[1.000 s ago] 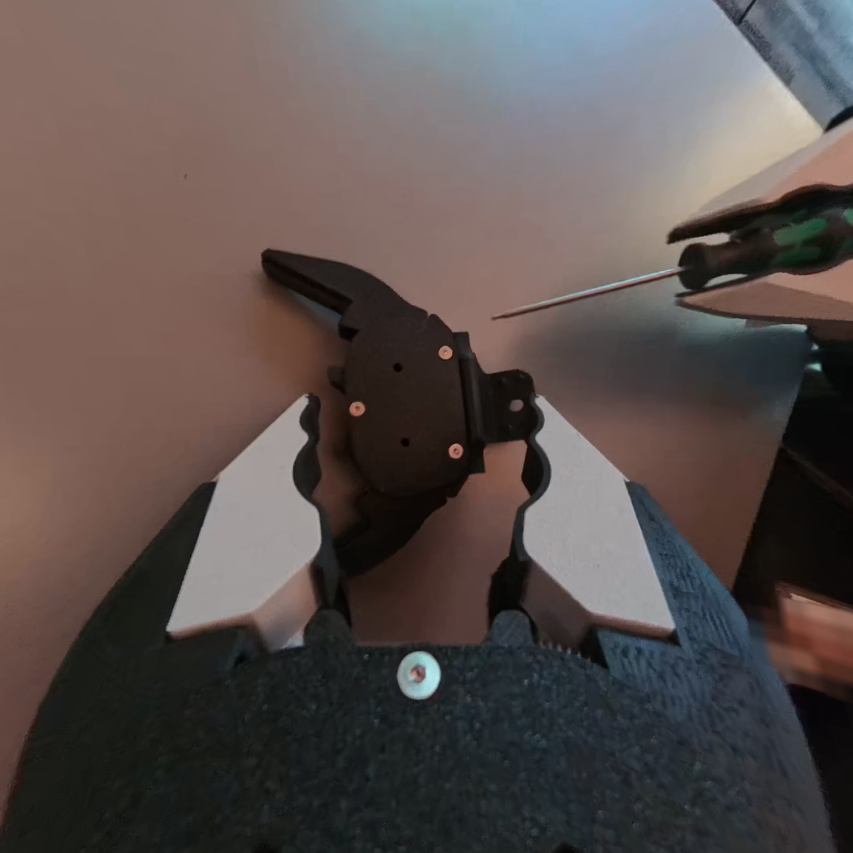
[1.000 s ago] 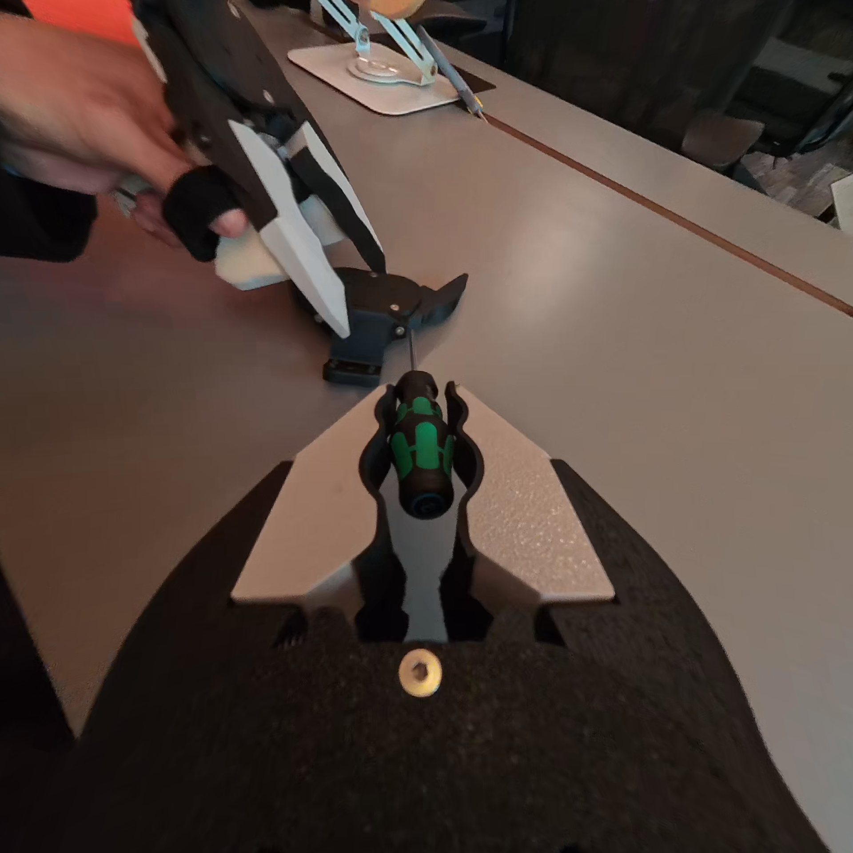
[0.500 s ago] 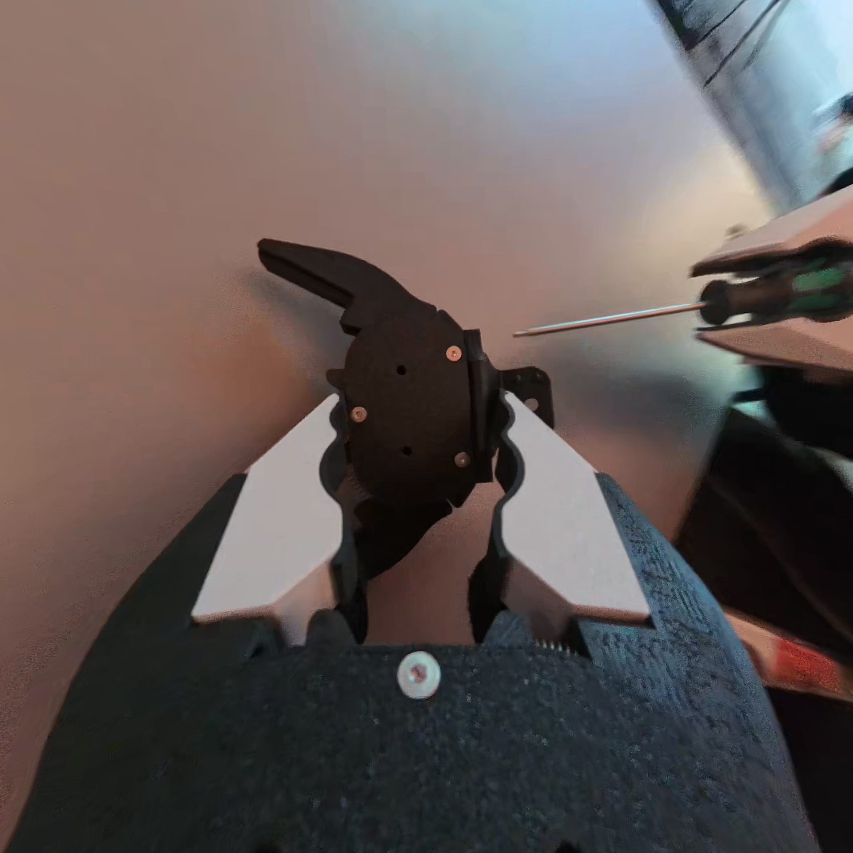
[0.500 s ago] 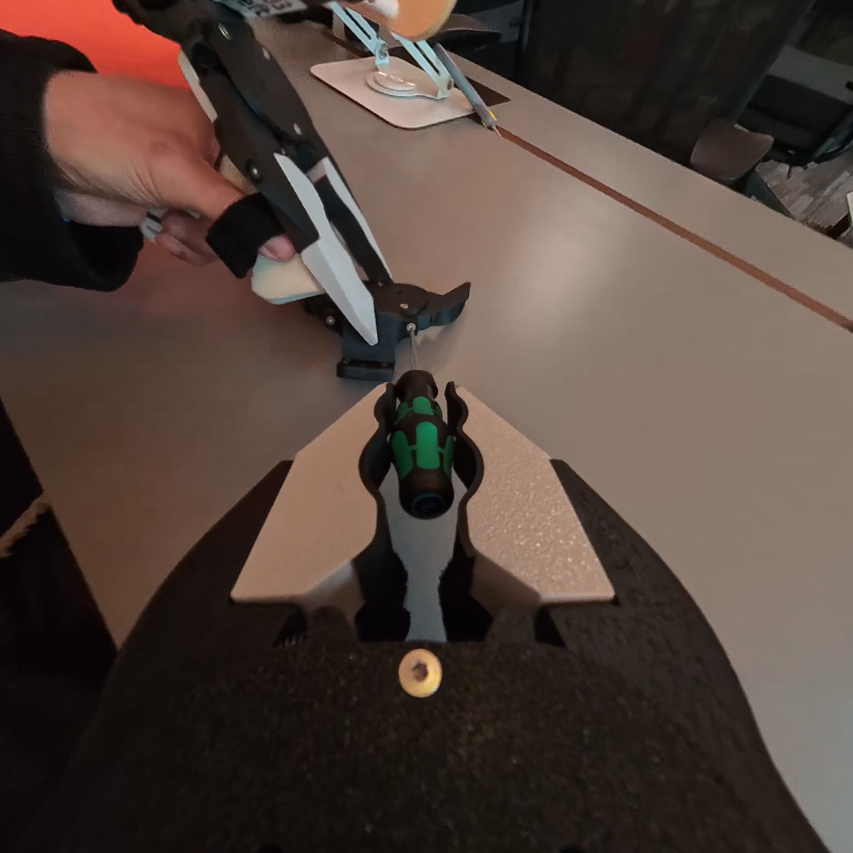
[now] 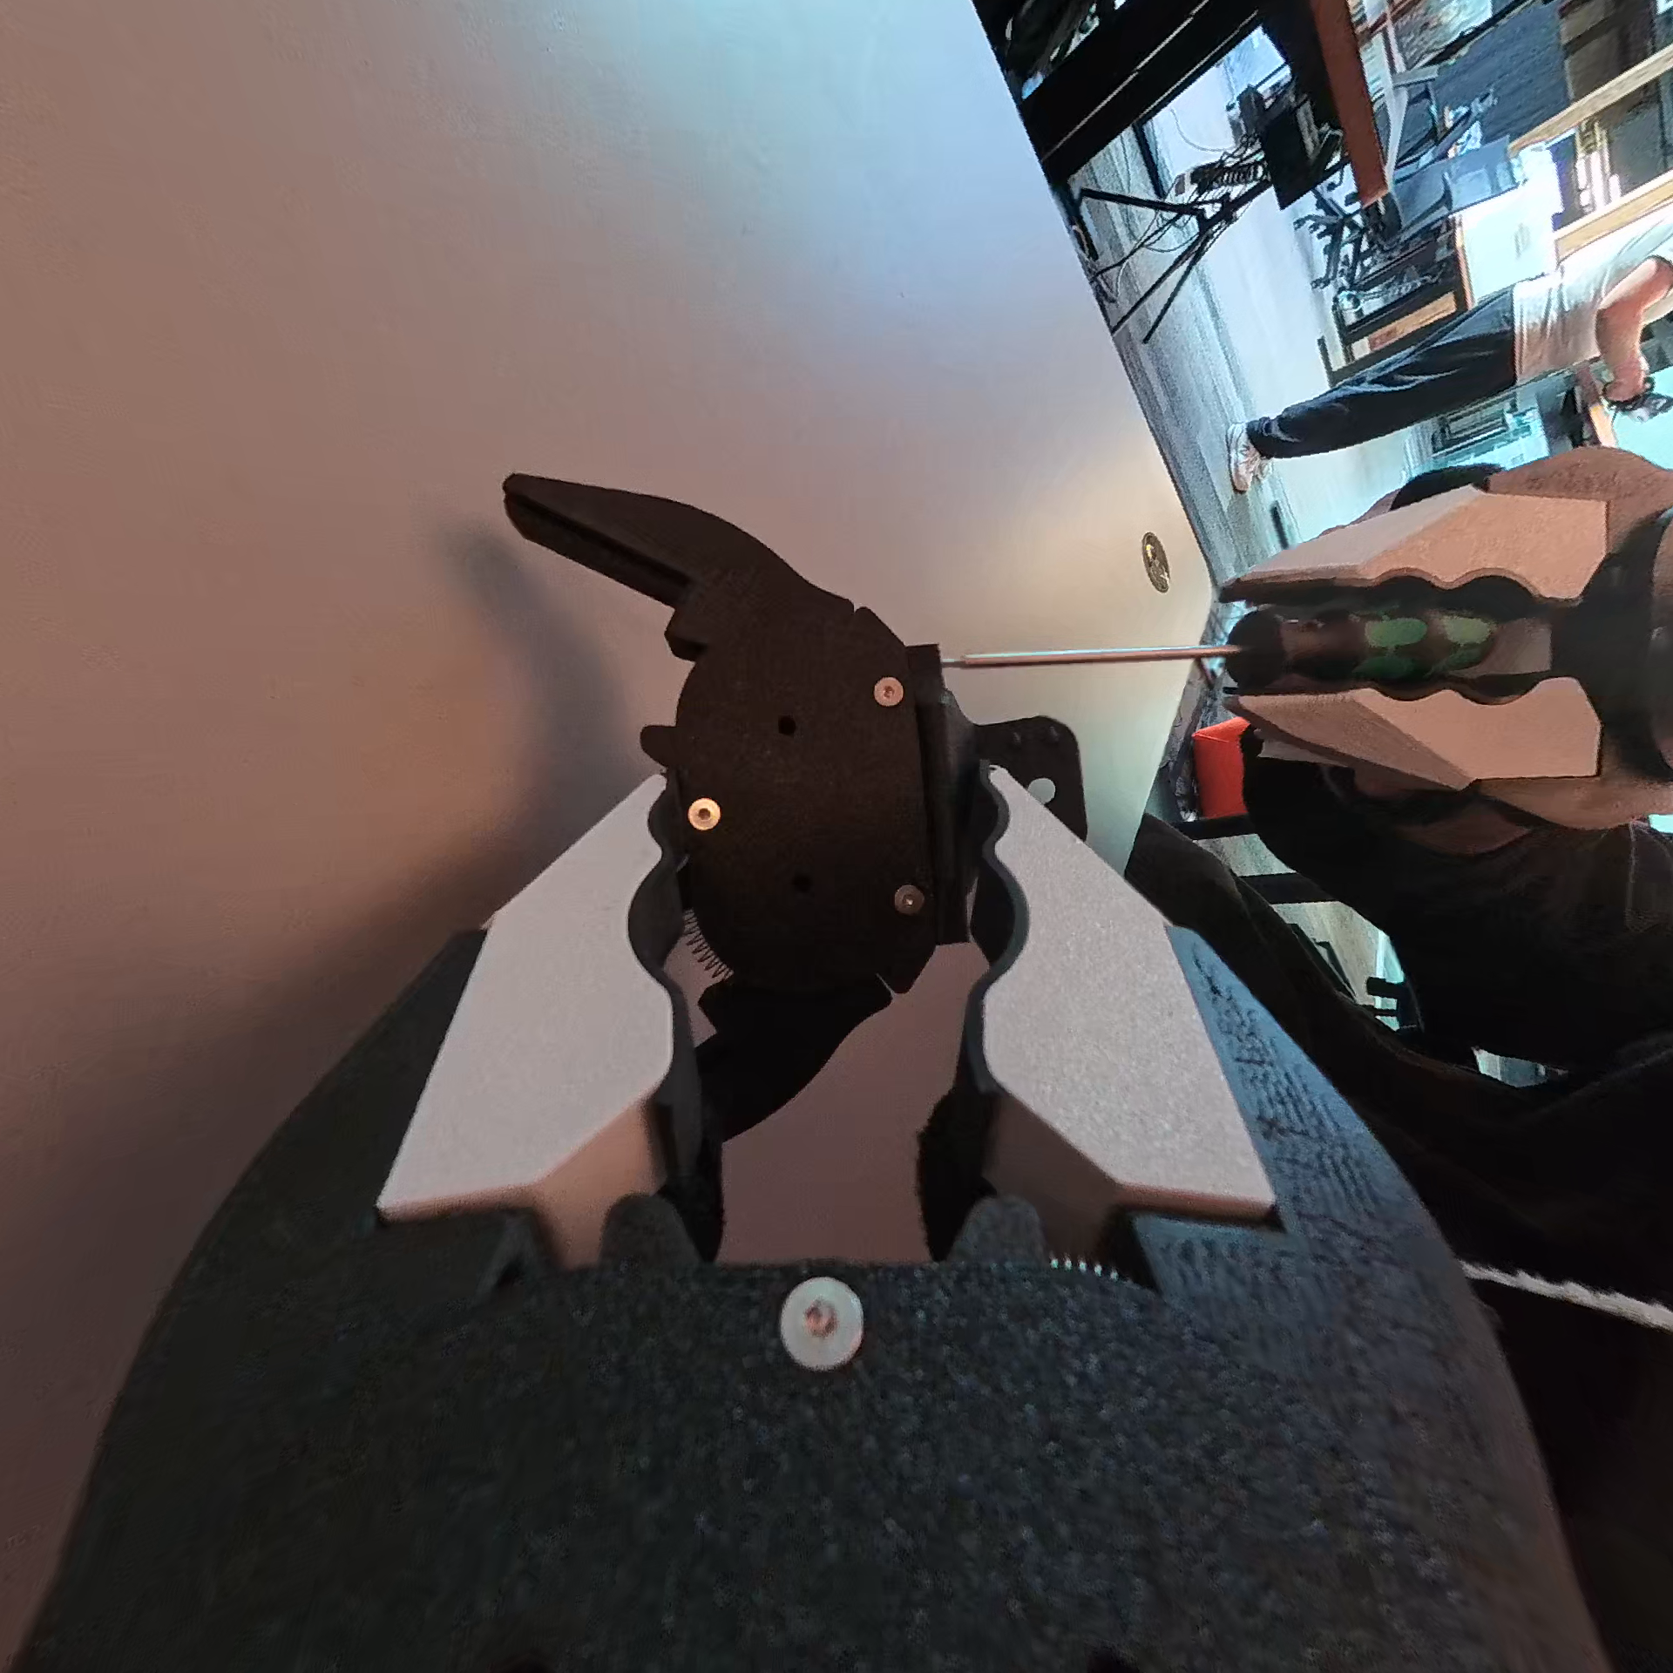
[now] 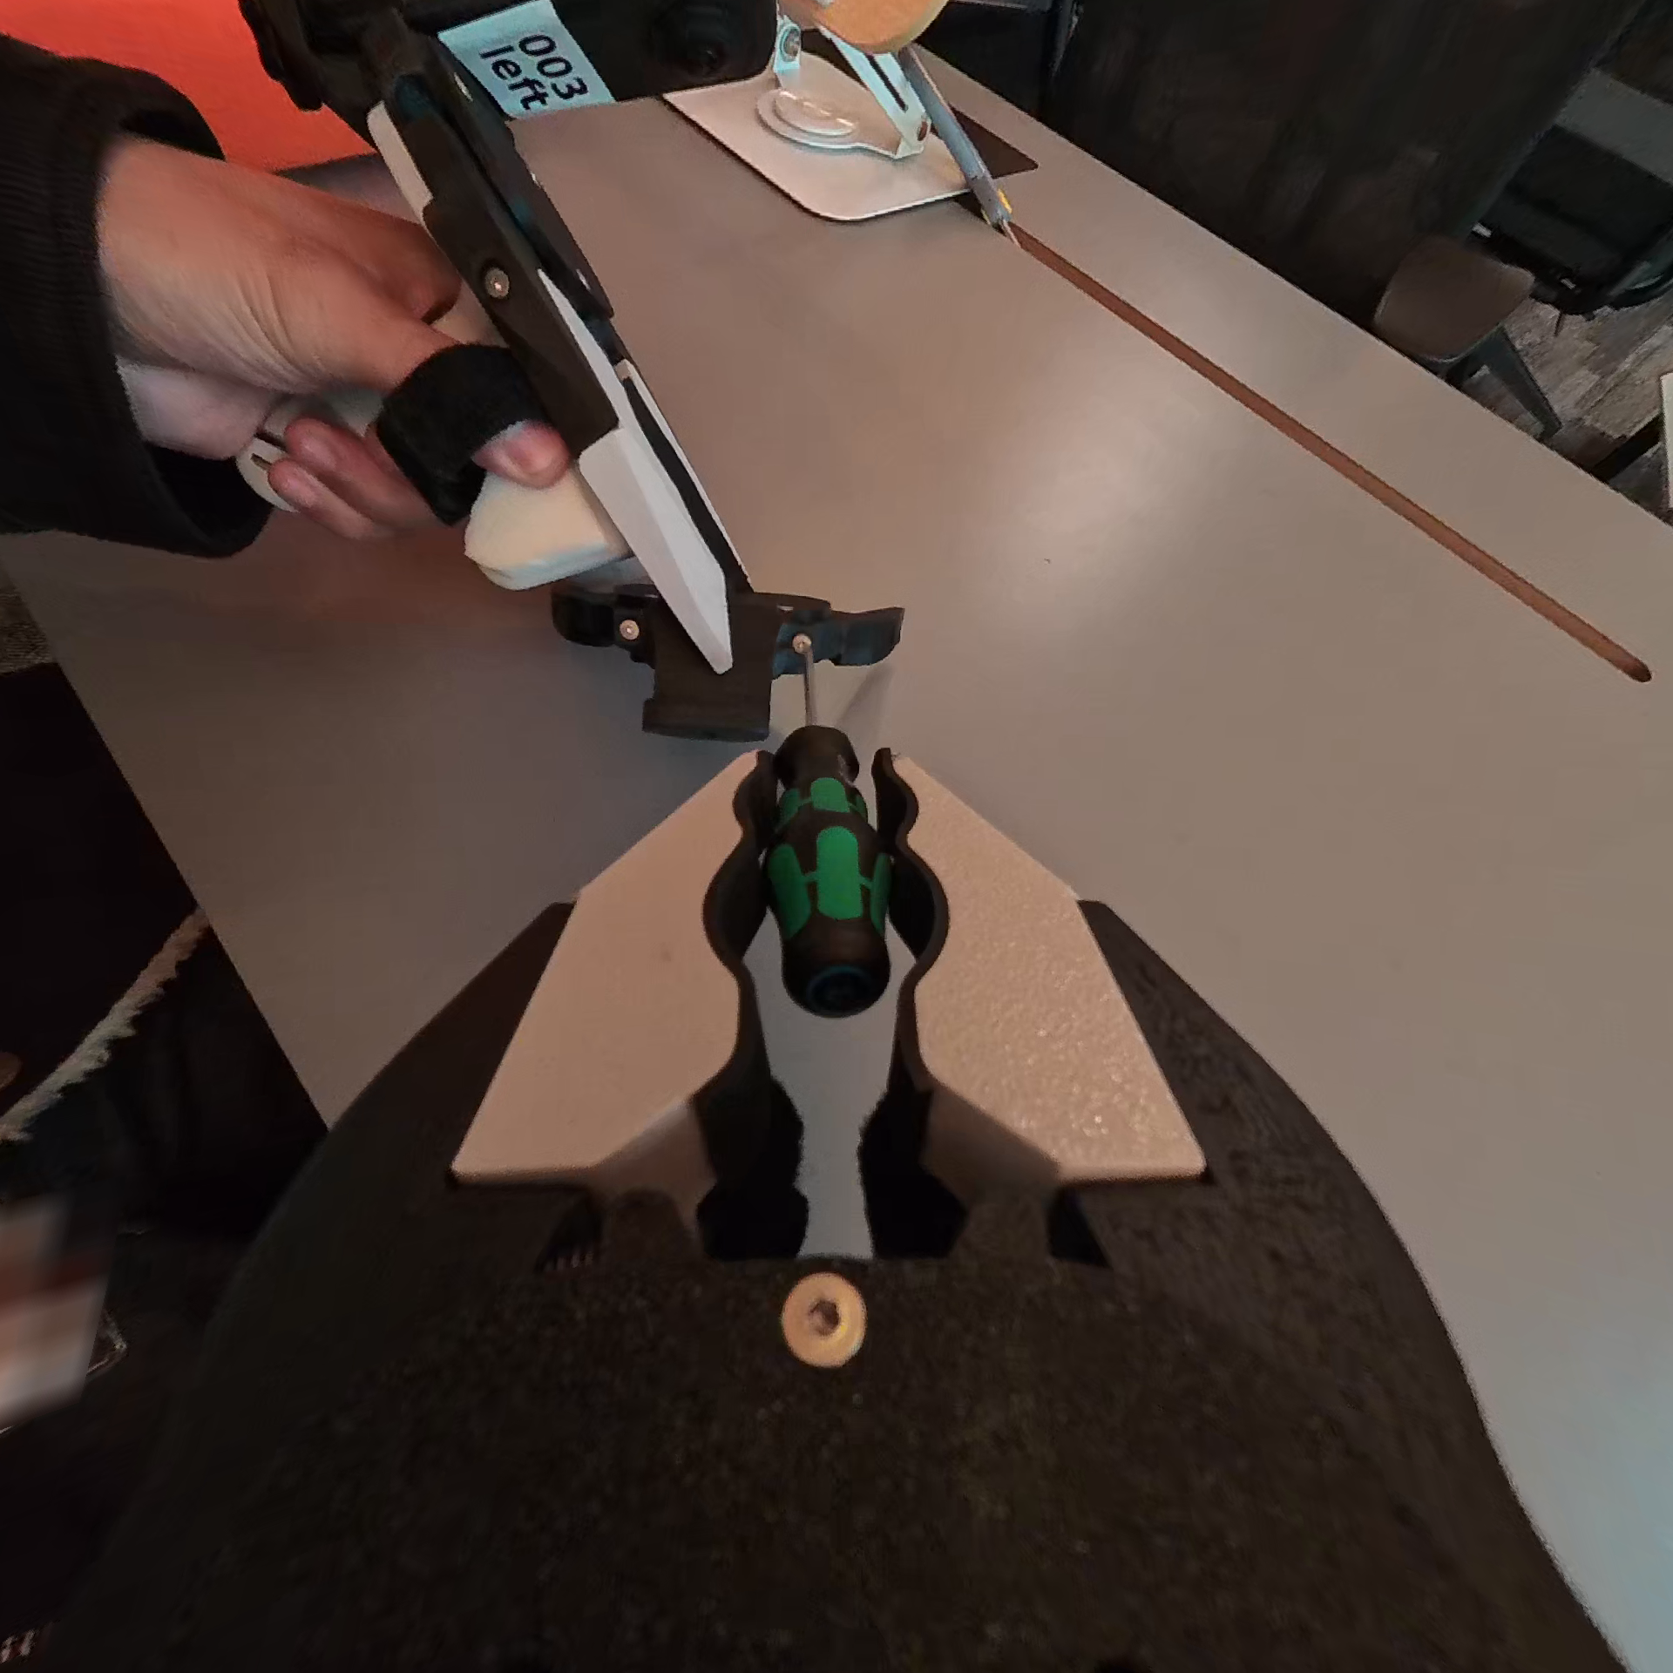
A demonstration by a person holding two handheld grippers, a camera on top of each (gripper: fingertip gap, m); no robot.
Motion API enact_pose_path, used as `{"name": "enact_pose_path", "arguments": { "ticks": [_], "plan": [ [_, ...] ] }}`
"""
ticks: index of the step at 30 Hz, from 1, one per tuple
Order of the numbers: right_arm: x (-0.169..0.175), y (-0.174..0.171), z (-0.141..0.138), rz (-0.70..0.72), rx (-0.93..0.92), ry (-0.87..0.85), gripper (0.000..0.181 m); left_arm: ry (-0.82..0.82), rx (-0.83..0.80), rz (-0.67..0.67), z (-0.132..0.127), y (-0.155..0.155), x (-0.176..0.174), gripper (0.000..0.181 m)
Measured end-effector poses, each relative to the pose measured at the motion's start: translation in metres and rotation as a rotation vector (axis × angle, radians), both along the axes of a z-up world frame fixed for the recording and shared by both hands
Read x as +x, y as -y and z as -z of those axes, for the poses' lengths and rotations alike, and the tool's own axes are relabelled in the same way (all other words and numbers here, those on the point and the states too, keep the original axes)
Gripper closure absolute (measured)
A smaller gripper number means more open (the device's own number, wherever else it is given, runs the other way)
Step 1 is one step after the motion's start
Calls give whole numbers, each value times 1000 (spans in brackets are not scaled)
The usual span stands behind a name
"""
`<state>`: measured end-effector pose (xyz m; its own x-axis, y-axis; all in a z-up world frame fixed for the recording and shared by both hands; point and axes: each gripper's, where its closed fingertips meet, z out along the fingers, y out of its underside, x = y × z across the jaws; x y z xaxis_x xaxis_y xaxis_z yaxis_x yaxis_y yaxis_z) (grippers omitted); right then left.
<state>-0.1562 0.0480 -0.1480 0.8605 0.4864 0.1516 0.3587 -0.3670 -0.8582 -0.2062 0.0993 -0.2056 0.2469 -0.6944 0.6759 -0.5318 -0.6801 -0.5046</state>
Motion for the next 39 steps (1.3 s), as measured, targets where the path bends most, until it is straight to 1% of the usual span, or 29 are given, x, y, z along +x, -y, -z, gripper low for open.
{"name": "enact_pose_path", "arguments": {
  "ticks": [12, 18, 21, 22, 23, 28, 31, 33, 36, 39],
  "plan": [
    [0, 2, 5, 6, -31, 22, 160, -43, 22, -7, 4, 1, 0, 118],
    [-2, 4, 12, -56, 5, 166, 160, -116, 100, 7, 12, 0, -2, 118],
    [0, 4, 21, -40, -7, 193, 161, -140, 125, -9, 14, -3, -3, 118],
    [0, 4, 24, -11, -31, 148, 161, -146, 134, -16, 14, -4, -3, 118],
    [-1, 4, 25, 25, -58, 60, 161, -155, 152, -18, 16, -5, -3, 119],
    [2, 2, 30, 175, -229, -427, 160, -212, 249, -10, 22, -4, -3, 119],
    [3, 6, 42, 247, -310, -600, 160, -211, 244, -45, 22, -7, -1, 119],
    [-1, 8, 47, 262, -313, -622, 160, -212, 243, -56, 22, -9, -2, 119],
    [-2, 5, 46, 240, -265, -572, 161, -211, 238, -54, 22, -10, -4, 119],
    [-1, 2, 46, 173, -194, -398, 161, -237, 279, -42, 25, -11, -5, 119]
  ]
}}
